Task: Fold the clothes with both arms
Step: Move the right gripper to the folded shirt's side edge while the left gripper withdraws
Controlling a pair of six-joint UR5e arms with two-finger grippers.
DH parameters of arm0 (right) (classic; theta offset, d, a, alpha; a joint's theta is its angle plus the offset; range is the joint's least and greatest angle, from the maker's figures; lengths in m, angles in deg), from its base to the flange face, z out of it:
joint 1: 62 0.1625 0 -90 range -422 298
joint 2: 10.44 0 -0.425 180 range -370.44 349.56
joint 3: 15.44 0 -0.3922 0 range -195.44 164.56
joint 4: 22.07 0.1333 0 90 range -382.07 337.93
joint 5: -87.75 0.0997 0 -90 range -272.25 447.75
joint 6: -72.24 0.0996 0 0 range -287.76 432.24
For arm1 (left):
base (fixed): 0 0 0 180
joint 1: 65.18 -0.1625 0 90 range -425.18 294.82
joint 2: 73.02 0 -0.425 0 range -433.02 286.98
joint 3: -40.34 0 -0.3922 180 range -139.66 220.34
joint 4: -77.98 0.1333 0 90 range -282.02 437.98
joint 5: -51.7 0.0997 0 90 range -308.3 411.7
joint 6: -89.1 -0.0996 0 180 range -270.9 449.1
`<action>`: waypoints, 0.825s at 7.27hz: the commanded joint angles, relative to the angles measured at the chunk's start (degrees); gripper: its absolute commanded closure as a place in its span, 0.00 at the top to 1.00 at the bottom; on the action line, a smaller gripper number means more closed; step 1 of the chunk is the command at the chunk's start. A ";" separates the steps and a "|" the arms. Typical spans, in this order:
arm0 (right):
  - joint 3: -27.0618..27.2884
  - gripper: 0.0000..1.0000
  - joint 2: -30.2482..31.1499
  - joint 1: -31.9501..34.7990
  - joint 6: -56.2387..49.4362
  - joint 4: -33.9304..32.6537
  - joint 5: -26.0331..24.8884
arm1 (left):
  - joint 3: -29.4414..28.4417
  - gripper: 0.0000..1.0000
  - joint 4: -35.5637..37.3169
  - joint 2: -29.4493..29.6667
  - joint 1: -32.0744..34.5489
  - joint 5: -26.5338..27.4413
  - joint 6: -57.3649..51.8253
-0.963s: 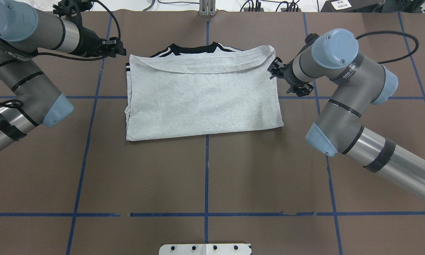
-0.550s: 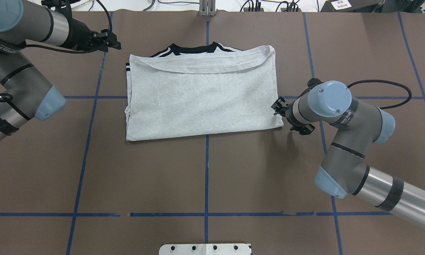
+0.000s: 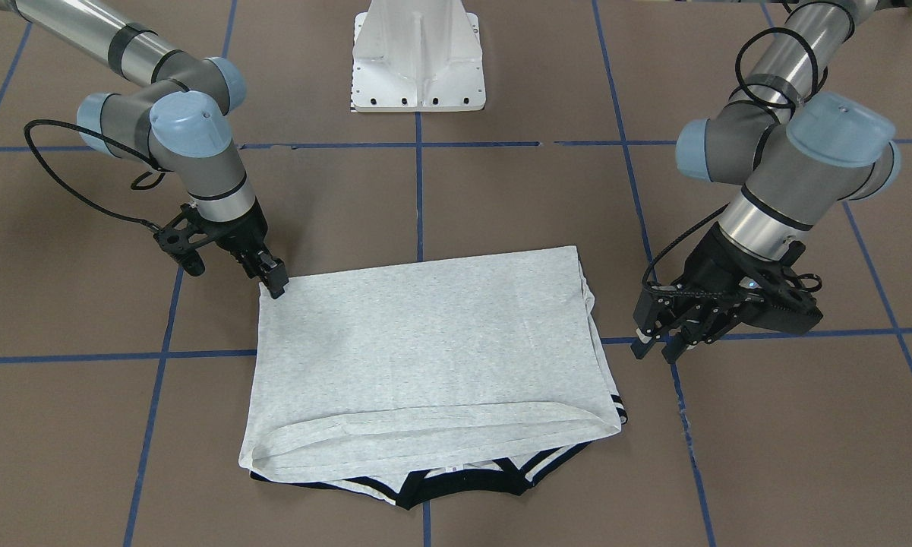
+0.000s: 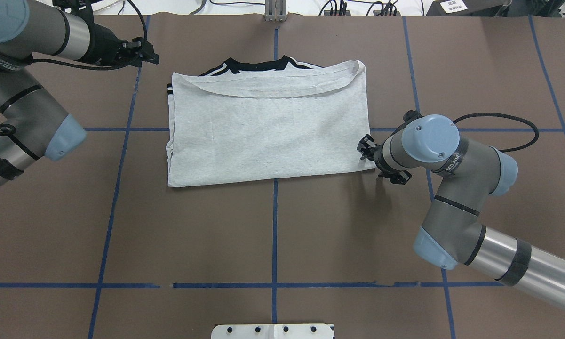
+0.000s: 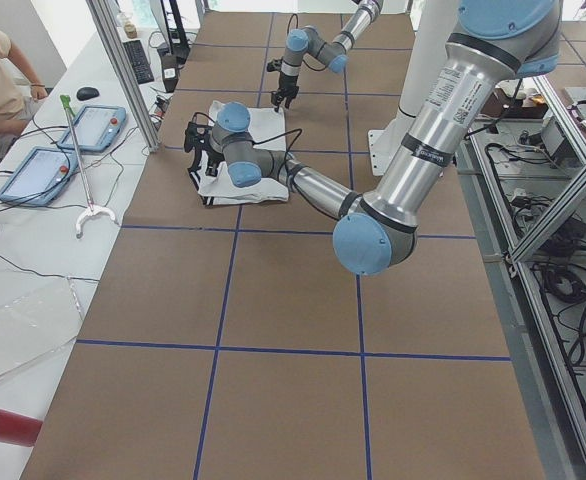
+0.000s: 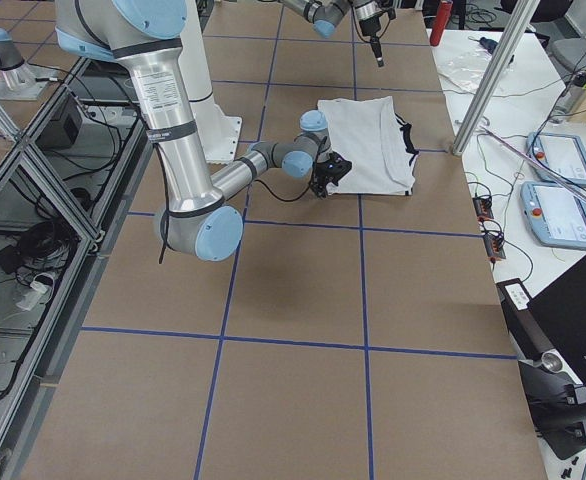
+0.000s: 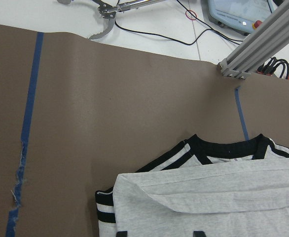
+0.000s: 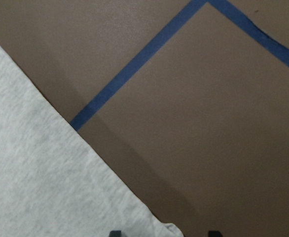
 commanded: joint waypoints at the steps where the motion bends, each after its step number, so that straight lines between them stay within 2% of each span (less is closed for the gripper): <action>1: 0.20 0.00 -0.04 -0.06 0.15 -0.01 0.08 | 0.01 0.54 -0.15 -0.52 0.00 0.07 -0.15; 4: 1.24 0.00 -0.04 0.12 -0.20 -0.01 0.35 | -0.08 0.54 -0.15 -0.52 0.09 0.07 -0.15; 6: 9.81 0.00 3.01 0.21 0.23 -2.37 2.62 | 0.88 0.54 -0.07 -0.69 0.09 -0.19 0.12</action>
